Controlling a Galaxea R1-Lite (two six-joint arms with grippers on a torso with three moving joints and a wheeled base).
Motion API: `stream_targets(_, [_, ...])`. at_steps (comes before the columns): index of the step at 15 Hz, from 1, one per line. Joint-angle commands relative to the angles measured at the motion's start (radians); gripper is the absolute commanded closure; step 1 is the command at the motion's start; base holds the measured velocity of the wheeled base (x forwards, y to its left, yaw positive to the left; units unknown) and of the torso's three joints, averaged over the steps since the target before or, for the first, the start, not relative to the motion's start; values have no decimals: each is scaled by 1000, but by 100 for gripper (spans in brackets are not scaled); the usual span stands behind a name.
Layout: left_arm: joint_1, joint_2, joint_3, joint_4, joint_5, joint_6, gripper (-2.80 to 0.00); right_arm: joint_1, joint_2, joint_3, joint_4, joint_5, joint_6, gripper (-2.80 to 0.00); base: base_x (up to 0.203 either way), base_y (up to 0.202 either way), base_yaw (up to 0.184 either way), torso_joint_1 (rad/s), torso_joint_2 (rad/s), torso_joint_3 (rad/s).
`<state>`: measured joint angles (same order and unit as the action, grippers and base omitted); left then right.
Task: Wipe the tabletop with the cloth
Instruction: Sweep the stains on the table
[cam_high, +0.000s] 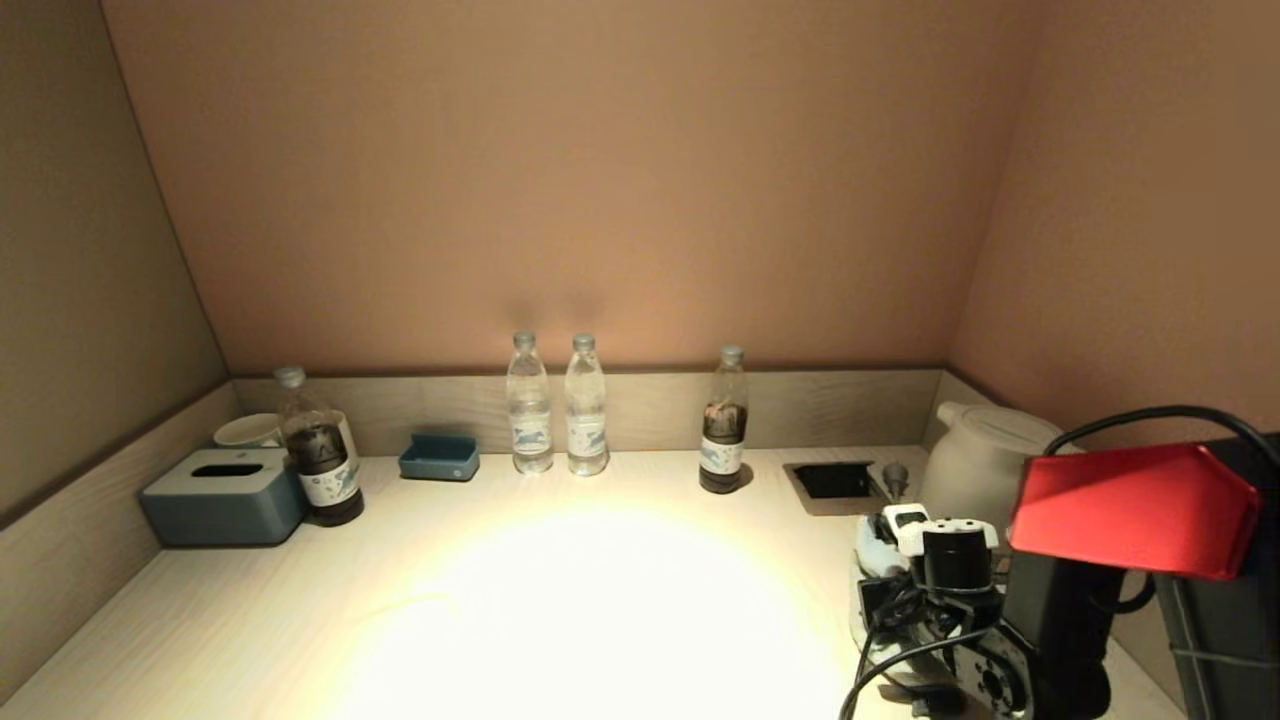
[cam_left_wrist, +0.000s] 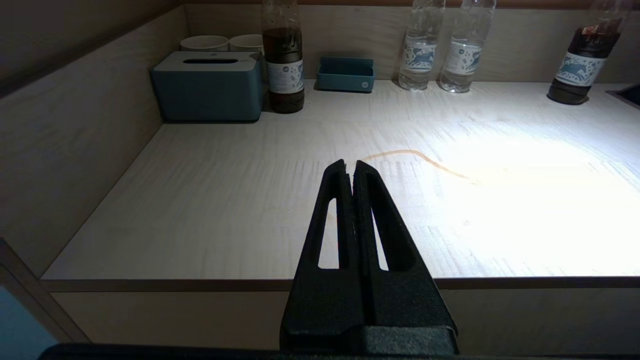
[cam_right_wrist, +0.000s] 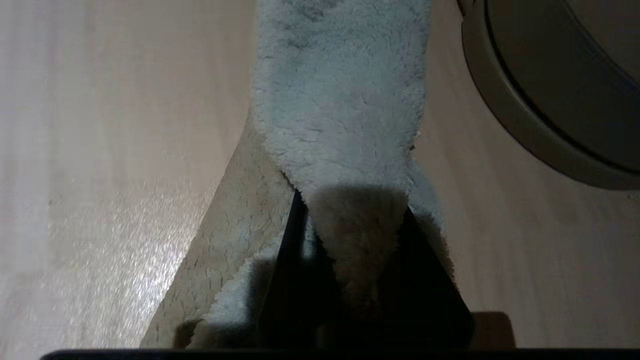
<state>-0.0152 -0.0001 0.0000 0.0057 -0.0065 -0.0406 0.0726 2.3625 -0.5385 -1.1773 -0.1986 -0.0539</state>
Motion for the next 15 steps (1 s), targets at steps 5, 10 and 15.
stream_targets(5, [0, 0, 0, 0, 0, -2, 0, 112, 72, -122, -14, -52, -73, 0, 0, 0, 0, 0, 0, 0])
stream_targets(10, [0, 0, 0, 0, 0, -2, 0, 212, 71, -214, 30, -62, -96, 0, 0, 0, 0, 0, 0, 0])
stream_targets(15, [0, 0, 0, 0, 0, -1, 0, 309, 94, -464, 221, -112, -98, 0, 0, 0, 0, 0, 0, 0])
